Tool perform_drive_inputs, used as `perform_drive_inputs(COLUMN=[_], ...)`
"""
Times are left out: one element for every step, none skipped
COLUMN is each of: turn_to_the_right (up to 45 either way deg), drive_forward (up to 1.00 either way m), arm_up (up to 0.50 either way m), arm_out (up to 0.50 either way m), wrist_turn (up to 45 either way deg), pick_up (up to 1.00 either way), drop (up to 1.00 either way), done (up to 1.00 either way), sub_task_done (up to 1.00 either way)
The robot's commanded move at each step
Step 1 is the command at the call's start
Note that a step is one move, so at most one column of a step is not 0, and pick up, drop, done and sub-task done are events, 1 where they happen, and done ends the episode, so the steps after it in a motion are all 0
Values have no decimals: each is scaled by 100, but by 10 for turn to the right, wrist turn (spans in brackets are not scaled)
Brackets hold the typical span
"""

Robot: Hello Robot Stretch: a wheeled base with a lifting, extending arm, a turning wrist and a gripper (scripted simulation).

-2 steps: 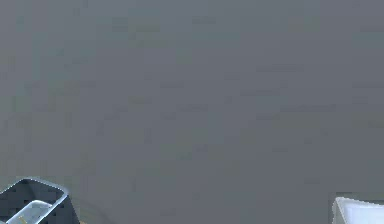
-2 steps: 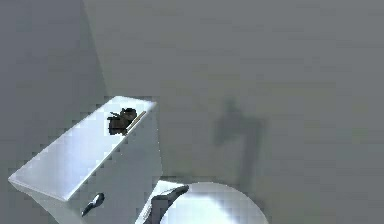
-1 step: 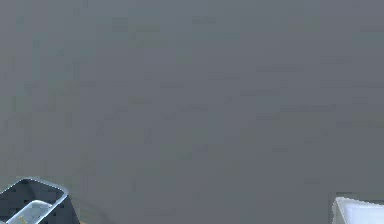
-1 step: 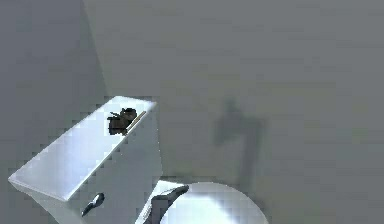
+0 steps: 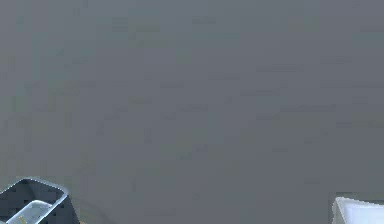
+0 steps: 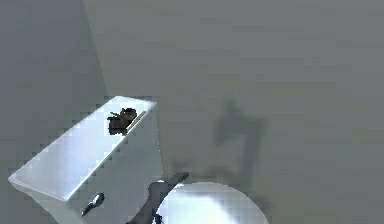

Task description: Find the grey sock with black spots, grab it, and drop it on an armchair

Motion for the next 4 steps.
perform_drive_inputs(turn_to_the_right=[0, 0, 0, 0], drive_forward=[0, 0, 0, 0], arm_up=[42, 0, 0, 0], arm_out=[0, 0, 0, -10], wrist_turn=[0, -450, -450, 0], pick_up=[0, 0, 0, 0], drop=[0, 0, 0, 0], done=[0, 0, 0, 0], sub_task_done=[0, 0, 0, 0])
